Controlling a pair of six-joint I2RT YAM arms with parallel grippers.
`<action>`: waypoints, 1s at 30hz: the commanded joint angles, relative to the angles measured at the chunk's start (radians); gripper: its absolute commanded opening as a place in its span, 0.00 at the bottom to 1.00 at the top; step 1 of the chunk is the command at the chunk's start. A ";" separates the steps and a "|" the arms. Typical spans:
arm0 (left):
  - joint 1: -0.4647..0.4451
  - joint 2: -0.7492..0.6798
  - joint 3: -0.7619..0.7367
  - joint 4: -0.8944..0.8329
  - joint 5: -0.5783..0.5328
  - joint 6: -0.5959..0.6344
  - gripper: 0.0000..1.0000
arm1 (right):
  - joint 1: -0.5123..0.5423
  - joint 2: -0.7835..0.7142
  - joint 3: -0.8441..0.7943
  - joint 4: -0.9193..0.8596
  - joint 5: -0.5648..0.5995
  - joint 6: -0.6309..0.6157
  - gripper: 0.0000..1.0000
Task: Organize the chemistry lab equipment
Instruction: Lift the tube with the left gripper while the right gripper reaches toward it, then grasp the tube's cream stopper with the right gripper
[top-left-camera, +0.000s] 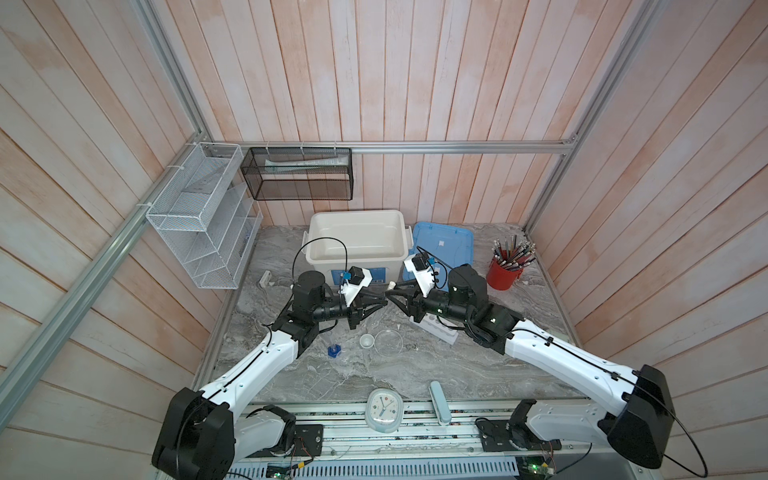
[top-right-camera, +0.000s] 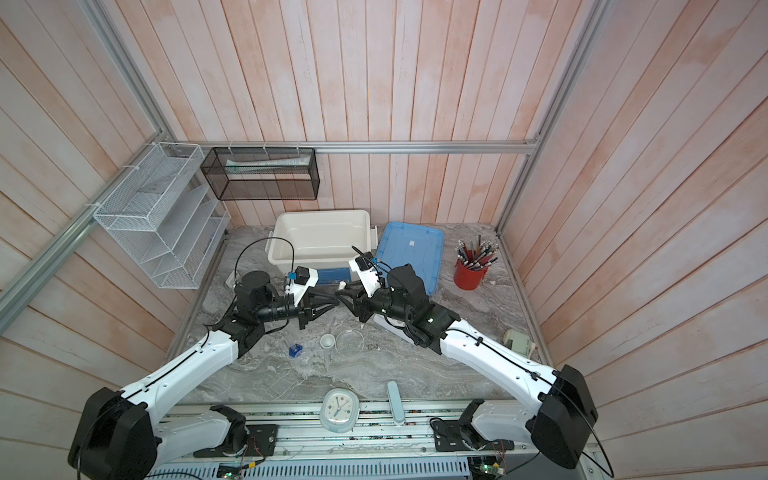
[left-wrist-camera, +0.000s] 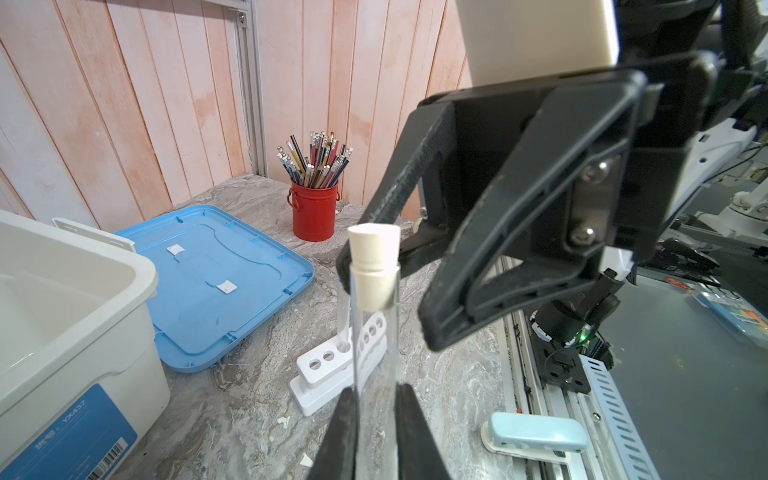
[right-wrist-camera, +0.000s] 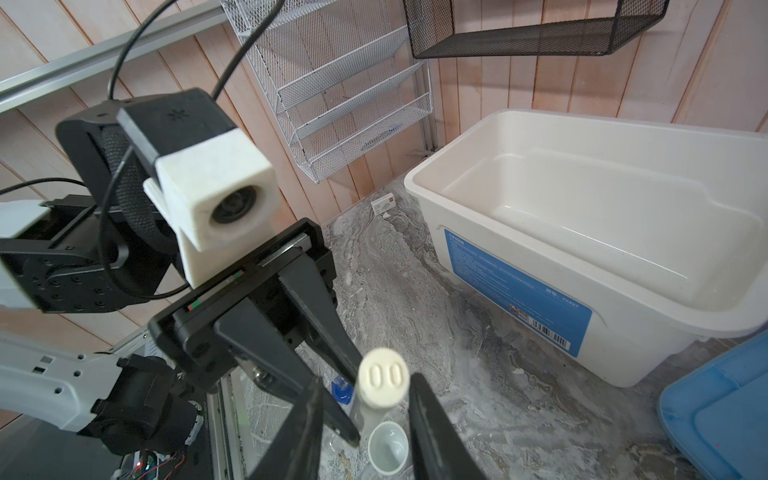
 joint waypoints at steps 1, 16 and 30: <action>-0.005 -0.009 -0.017 0.019 0.008 0.011 0.16 | 0.007 0.006 0.031 0.038 -0.008 0.009 0.34; -0.006 -0.024 -0.020 0.017 -0.006 0.017 0.15 | 0.011 0.037 0.032 0.046 -0.011 0.019 0.19; -0.006 -0.026 -0.024 0.012 -0.017 0.021 0.37 | 0.011 0.025 0.027 0.035 0.019 0.018 0.09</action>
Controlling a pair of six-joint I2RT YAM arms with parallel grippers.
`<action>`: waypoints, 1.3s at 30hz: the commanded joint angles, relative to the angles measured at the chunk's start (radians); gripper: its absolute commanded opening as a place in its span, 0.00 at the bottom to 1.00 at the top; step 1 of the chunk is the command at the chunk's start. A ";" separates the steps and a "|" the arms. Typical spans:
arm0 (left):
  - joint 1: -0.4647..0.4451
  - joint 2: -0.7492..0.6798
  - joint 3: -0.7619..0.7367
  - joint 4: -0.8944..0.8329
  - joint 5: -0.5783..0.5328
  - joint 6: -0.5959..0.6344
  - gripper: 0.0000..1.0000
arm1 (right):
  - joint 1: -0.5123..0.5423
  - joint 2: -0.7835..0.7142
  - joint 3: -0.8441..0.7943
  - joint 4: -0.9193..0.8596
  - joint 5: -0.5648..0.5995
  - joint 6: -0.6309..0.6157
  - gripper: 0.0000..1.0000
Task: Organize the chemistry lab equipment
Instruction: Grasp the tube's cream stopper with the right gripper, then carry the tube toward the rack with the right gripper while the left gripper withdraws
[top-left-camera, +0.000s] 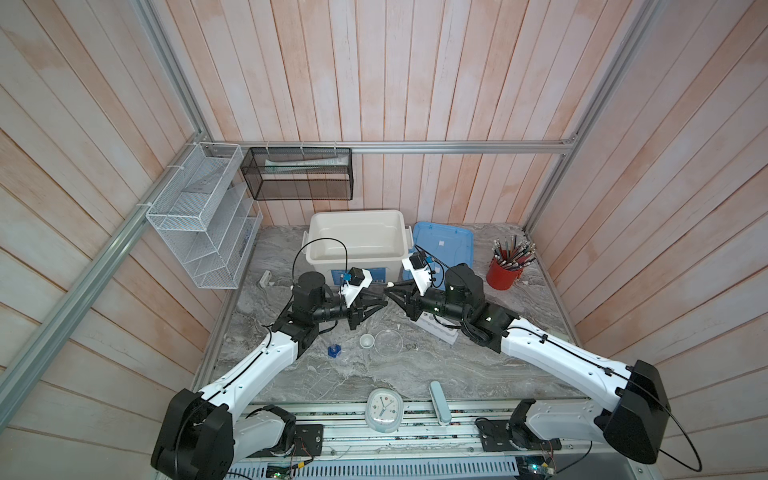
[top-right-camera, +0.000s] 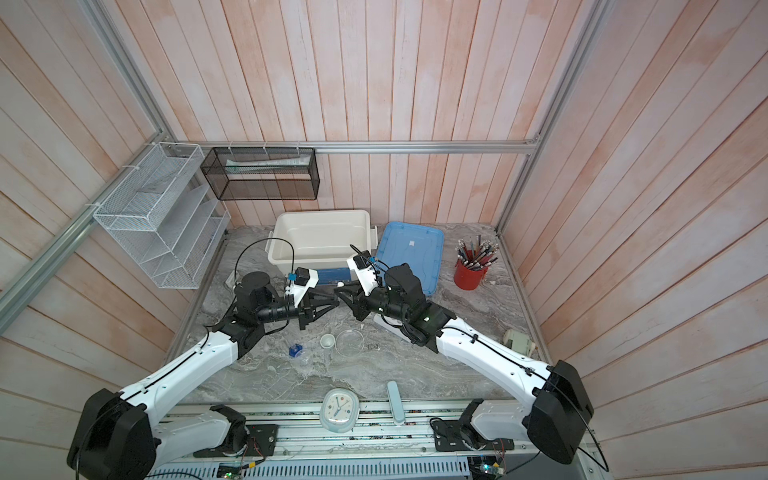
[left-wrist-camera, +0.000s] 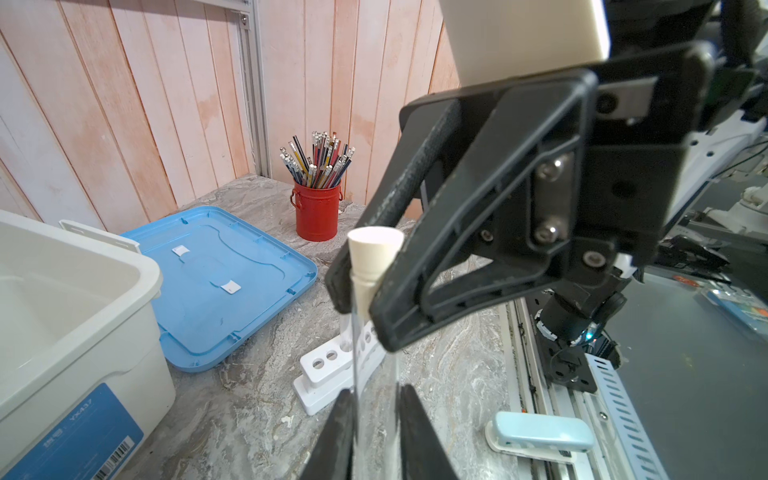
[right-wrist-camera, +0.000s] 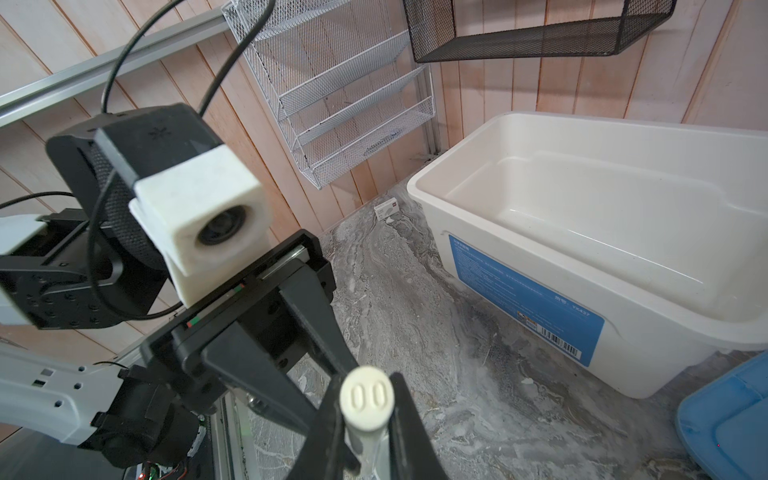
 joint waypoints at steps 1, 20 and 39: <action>-0.004 -0.014 -0.017 0.015 0.006 0.013 0.41 | 0.008 -0.007 0.019 0.004 0.017 -0.005 0.07; 0.010 -0.071 -0.015 -0.015 -0.107 0.061 0.58 | 0.008 -0.106 0.014 -0.235 0.239 -0.065 0.07; 0.039 -0.092 0.174 -0.114 -0.522 -0.110 0.91 | 0.008 -0.335 -0.118 -0.473 0.501 -0.009 0.07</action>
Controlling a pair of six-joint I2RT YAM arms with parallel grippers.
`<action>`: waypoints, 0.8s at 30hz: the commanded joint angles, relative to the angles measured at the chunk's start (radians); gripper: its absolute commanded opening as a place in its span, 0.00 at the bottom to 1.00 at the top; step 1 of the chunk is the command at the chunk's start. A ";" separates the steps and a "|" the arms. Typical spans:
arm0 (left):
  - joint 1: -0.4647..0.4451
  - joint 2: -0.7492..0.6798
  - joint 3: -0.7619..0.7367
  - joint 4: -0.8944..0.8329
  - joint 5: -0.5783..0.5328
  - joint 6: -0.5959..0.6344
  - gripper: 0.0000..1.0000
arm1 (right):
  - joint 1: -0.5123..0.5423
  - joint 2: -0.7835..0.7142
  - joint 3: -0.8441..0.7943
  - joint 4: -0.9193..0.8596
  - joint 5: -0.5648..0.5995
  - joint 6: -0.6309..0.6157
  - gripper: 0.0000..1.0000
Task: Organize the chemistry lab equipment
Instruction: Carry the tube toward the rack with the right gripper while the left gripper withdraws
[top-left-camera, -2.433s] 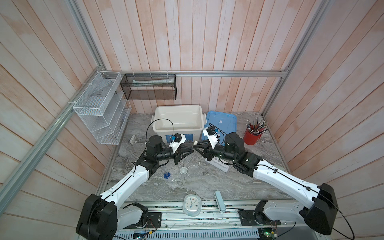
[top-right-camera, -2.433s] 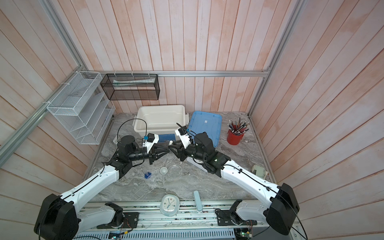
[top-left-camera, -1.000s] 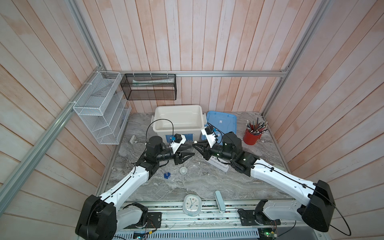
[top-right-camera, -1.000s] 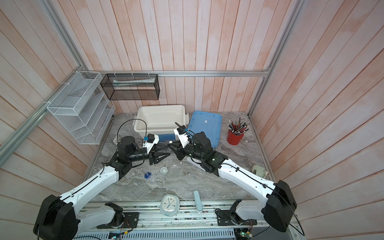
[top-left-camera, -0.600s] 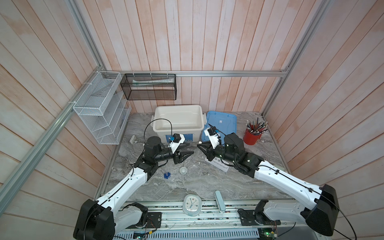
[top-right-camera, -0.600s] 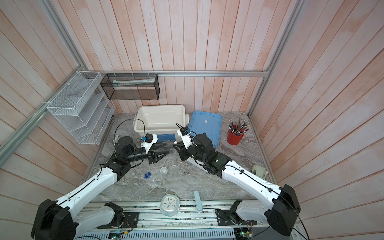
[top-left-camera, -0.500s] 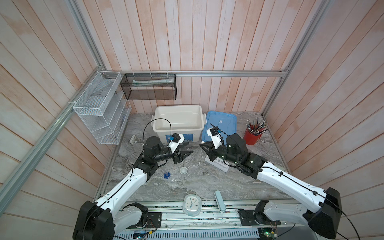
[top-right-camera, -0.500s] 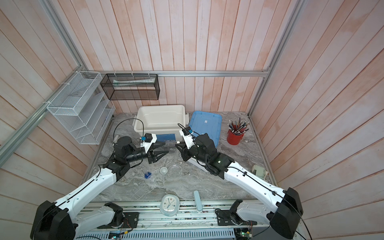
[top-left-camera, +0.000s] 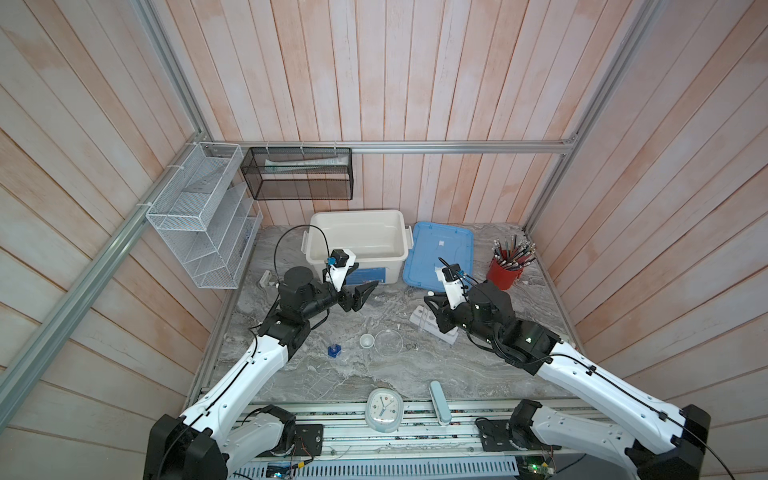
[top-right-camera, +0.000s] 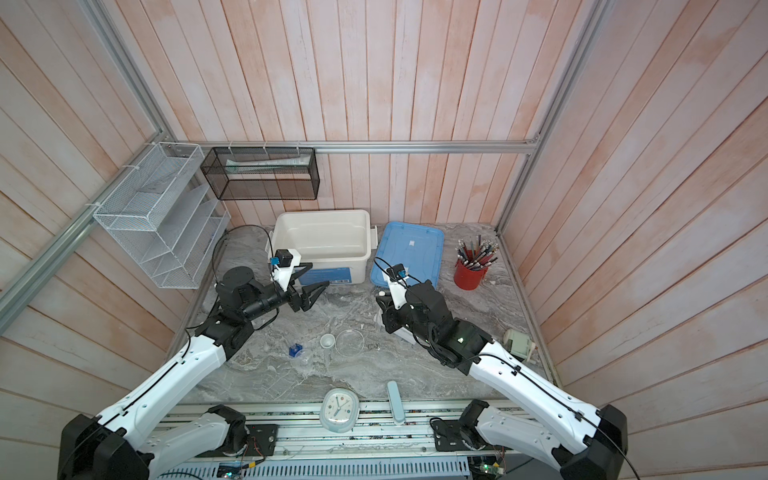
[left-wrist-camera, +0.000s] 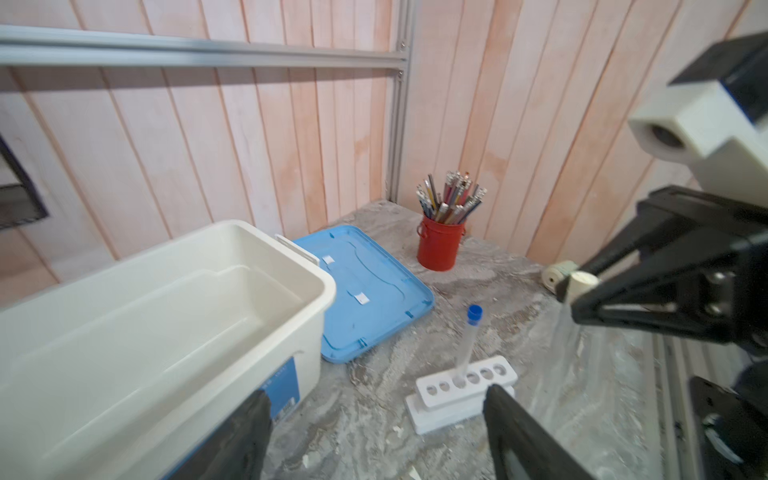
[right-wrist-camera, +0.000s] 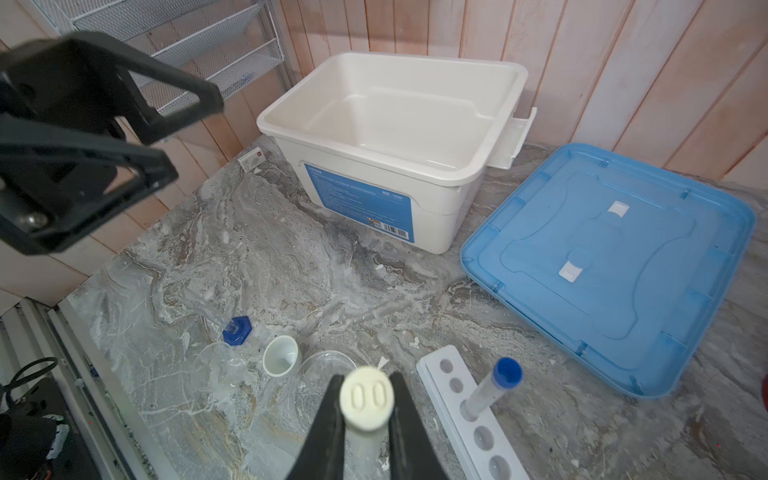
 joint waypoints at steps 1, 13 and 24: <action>0.005 0.007 0.080 -0.034 -0.099 -0.058 0.94 | 0.005 -0.046 -0.030 -0.057 0.089 0.016 0.08; 0.005 -0.017 0.041 0.039 -0.194 0.004 1.00 | -0.061 -0.108 -0.150 0.028 0.272 0.061 0.09; 0.007 -0.009 0.017 0.005 -0.206 0.009 1.00 | -0.139 -0.088 -0.204 0.165 0.256 0.094 0.09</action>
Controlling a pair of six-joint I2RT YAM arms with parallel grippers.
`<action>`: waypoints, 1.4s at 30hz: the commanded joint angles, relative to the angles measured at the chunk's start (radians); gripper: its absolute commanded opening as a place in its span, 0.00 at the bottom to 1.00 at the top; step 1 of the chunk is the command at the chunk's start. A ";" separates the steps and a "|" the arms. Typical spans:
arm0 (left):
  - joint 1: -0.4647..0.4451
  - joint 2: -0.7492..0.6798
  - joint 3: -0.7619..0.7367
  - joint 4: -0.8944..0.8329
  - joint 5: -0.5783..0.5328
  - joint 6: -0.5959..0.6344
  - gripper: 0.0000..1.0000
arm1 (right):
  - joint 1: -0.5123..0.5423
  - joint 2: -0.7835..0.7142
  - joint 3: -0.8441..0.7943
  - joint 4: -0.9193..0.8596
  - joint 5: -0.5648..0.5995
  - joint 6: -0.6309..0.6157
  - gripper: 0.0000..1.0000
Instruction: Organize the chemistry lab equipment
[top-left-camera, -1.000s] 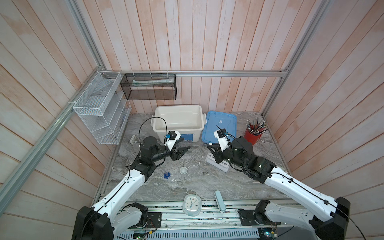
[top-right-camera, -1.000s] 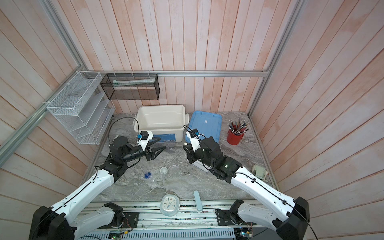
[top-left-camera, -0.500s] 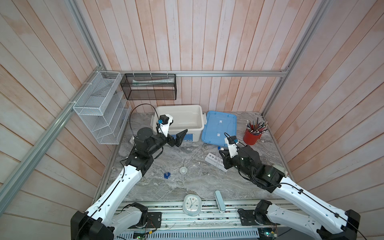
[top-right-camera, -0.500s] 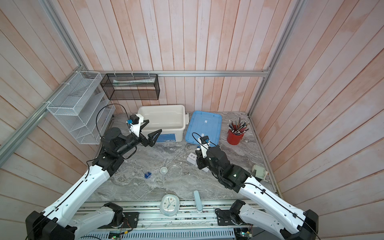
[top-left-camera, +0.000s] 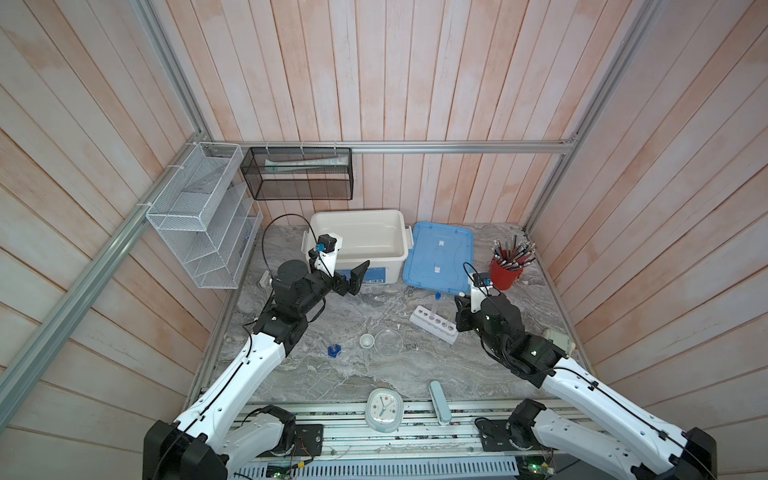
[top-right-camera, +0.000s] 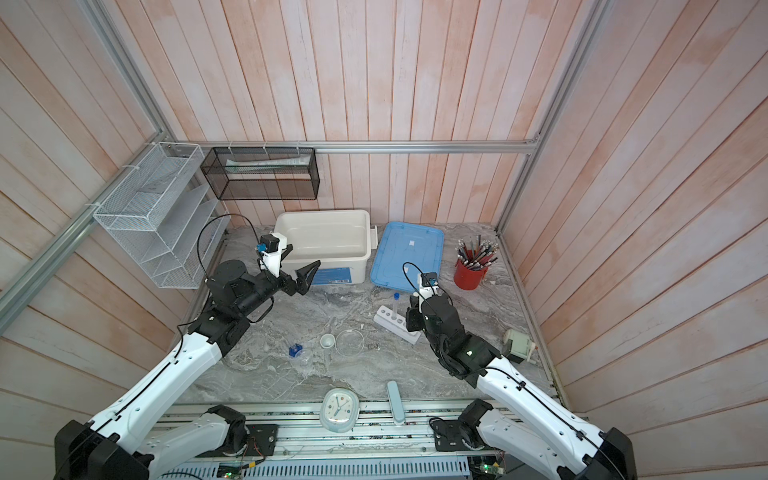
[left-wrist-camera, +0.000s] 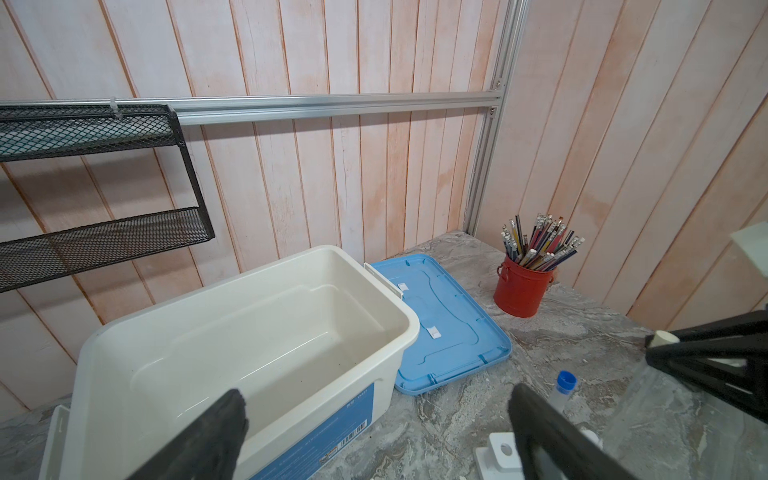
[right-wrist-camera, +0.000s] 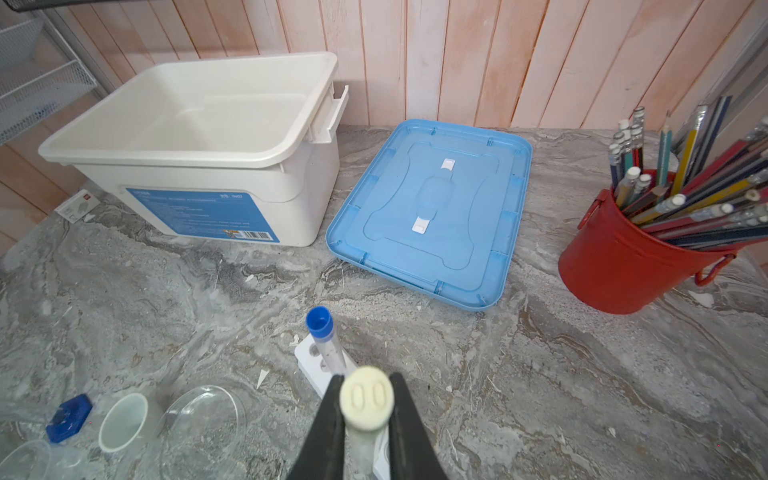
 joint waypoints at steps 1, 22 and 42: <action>0.003 0.000 -0.020 0.007 0.002 0.015 1.00 | -0.012 0.018 -0.006 0.067 0.012 0.013 0.09; 0.003 0.022 -0.020 -0.003 0.050 0.013 1.00 | -0.020 0.128 -0.028 0.198 0.021 -0.010 0.08; 0.003 0.033 -0.015 -0.009 0.058 0.018 1.00 | -0.038 0.183 -0.050 0.254 -0.024 -0.005 0.08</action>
